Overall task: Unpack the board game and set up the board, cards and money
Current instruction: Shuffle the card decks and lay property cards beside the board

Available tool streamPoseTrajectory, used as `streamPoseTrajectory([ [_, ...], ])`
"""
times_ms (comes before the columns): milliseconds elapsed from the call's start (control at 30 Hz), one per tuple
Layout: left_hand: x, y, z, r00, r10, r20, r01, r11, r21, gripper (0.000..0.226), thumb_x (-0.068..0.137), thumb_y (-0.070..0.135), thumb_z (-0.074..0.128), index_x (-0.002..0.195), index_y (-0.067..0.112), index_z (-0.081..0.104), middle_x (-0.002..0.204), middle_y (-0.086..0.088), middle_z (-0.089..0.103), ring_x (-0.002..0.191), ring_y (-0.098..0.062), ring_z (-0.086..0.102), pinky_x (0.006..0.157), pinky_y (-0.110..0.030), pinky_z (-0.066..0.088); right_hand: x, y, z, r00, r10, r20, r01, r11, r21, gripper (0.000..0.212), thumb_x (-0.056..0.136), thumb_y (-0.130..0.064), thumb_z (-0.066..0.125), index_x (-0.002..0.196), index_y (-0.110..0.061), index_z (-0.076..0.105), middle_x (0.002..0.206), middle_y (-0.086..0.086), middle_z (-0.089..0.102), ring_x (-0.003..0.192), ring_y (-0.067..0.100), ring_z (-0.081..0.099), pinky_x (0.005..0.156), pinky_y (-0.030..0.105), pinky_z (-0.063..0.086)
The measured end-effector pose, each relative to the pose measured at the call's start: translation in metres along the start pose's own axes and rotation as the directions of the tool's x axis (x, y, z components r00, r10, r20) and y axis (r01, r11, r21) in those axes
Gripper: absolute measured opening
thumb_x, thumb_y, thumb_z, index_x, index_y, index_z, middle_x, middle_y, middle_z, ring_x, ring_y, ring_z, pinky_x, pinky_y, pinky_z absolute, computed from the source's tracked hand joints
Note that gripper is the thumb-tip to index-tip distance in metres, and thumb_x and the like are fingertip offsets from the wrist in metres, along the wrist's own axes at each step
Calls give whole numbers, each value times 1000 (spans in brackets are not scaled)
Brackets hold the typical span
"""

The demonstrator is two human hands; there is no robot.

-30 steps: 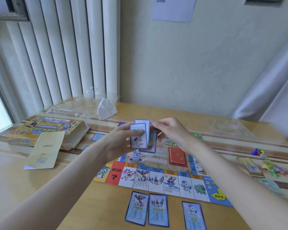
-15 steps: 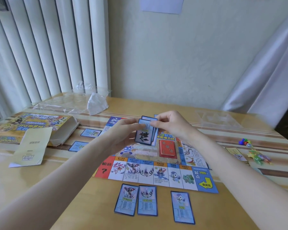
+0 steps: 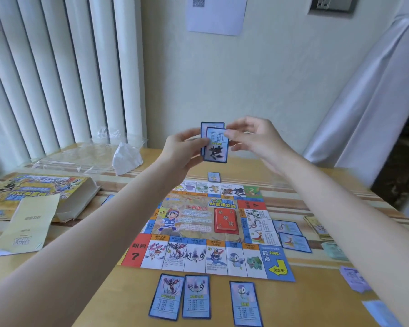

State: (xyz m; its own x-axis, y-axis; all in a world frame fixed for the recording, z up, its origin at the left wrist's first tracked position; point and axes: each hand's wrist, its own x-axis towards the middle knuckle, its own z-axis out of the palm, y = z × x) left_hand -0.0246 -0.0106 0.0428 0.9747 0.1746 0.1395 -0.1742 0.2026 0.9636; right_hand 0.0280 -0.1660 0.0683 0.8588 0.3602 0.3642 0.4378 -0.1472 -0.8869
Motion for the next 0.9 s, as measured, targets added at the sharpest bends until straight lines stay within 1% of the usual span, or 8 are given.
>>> streamPoseTrajectory([
  [100,1,1,11,999,27,24,-28,999,19,22,89,1,56,110,7,61,96,-8,68,83,-20,64,82,-31,54,-4,-1,-8,1000,-1,-4,0,993,-120,9,82,-5,68,78,-10,62,72,5,63,51,4,57,54,18,50],
  [200,1,-4,13,998,14,66,-16,1000,26,18,90,3,56,105,9,63,95,-6,69,83,-18,66,80,-29,56,-6,6,-12,1000,22,-4,-22,988,-151,3,85,-3,64,86,-2,66,69,5,62,53,8,55,56,21,49],
  [333,5,-15,9,996,-49,72,49,999,-7,15,91,3,54,99,11,64,92,-7,69,80,-18,66,63,-21,56,-5,21,-19,988,135,80,-127,987,-97,6,87,-1,61,87,-2,67,66,3,62,50,4,53,54,17,47],
  [433,19,-28,5,997,-83,3,83,996,-22,15,90,2,54,100,10,62,94,-9,68,80,-18,66,64,-22,58,5,41,-25,975,208,77,-205,978,-42,8,87,0,60,91,-3,66,70,6,63,48,3,53,48,15,42],
  [533,42,-45,-4,988,-129,-80,127,991,-27,16,90,2,54,104,8,61,94,-9,67,81,-19,65,65,-23,58,25,75,-35,959,281,-45,-283,958,-42,13,86,1,62,97,-4,61,82,14,65,54,10,52,45,18,38],
  [633,67,-66,-14,975,-179,-129,177,984,-28,18,91,2,54,107,8,60,93,-9,66,80,-19,64,60,-20,57,51,121,-46,933,334,-138,-352,924,-146,12,85,-1,63,87,-11,56,88,15,64,58,13,51,47,21,37],
  [767,96,-96,-21,958,-238,-161,237,971,-26,21,91,2,54,110,8,59,94,-9,67,81,-18,64,53,-19,56,83,180,-48,920,348,-181,-390,867,-310,20,84,-5,64,78,-22,57,90,13,66,71,18,56,60,28,41],
  [900,116,-115,-26,954,-261,-149,261,965,-18,26,91,4,55,116,6,59,96,-10,68,82,-18,64,51,-17,53,103,213,-39,921,341,-189,-389,838,-384,12,87,-8,62,93,-19,60,94,11,68,89,25,63,69,29,45],
])
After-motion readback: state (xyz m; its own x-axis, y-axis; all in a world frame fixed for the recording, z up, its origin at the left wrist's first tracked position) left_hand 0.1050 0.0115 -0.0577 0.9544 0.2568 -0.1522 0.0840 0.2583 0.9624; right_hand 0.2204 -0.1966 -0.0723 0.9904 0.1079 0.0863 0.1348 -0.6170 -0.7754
